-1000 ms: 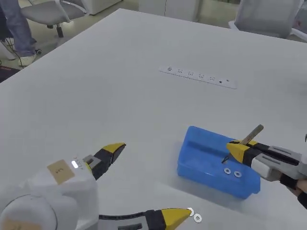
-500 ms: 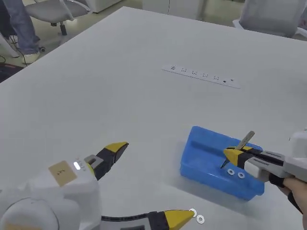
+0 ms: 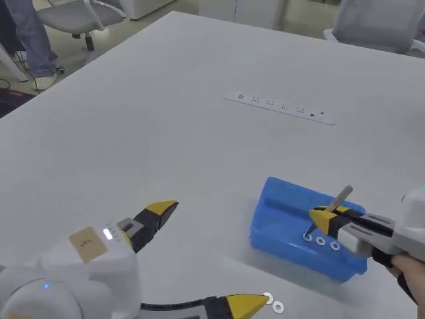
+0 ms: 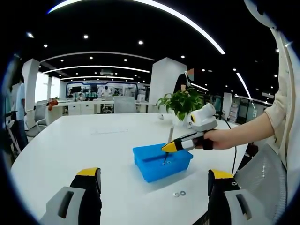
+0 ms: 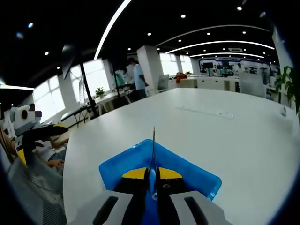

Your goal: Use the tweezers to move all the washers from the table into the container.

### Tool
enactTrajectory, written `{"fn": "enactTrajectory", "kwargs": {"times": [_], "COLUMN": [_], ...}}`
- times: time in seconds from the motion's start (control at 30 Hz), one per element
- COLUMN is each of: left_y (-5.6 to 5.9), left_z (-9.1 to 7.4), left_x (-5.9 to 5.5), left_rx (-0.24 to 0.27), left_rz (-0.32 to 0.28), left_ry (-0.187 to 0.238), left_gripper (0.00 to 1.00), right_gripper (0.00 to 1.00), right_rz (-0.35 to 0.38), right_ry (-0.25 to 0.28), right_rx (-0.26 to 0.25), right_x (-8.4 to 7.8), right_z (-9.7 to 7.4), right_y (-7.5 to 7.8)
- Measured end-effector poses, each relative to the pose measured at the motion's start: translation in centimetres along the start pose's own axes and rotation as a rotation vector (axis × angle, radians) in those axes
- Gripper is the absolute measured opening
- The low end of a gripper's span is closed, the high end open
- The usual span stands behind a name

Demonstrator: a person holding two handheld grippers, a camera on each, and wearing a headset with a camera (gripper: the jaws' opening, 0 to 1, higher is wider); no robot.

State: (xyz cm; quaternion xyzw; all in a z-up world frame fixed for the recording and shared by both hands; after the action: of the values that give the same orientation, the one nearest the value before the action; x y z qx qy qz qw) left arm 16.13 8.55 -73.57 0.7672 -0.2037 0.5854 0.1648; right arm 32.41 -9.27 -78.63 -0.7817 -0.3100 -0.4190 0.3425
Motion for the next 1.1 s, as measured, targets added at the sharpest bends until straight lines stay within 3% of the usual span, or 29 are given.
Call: {"fn": "enactTrajectory", "kwargs": {"times": [0.43, 0.6, 0.87, 1.1], "left_y": [0.1, 0.0, 0.1, 0.1], "left_z": [0.0, 0.0, 0.0, 0.0], "left_x": [0.0, 0.0, 0.0, 0.0], "left_rx": [-0.005, -0.003, -0.005, -0.002], "left_rz": [-0.002, -0.001, -0.006, -0.005], "left_ry": [0.002, 0.002, 0.005, 0.008], "left_gripper": [0.96, 0.96, 0.96, 0.96], "right_gripper": [0.04, 0.04, 0.04, 0.04], "right_rz": [-0.032, -0.009, -0.027, 0.001], "right_ry": [0.104, 0.128, 0.050, -0.019], "right_rx": [0.039, 0.078, 0.143, 0.184], "right_x": [2.4, 2.2, -0.6, -3.4], "right_z": [-3.7, -4.7, -4.3, -3.2], "right_y": [-3.0, -4.9, -7.7, -8.8]}}
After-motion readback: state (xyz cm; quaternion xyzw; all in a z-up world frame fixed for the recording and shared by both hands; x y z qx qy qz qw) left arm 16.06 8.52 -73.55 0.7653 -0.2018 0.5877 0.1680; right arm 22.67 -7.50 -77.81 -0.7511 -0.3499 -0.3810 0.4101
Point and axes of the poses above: the centre of the closed fingertips' face, and the gripper's own axes: z roughly forward along the fingers, y roughly to its right, x roughly out of its top, the point moved 6 cm from there along -z, roughly backward along the fingers, and after that the axes turned 5 degrees about z, right-handed, at the moved point
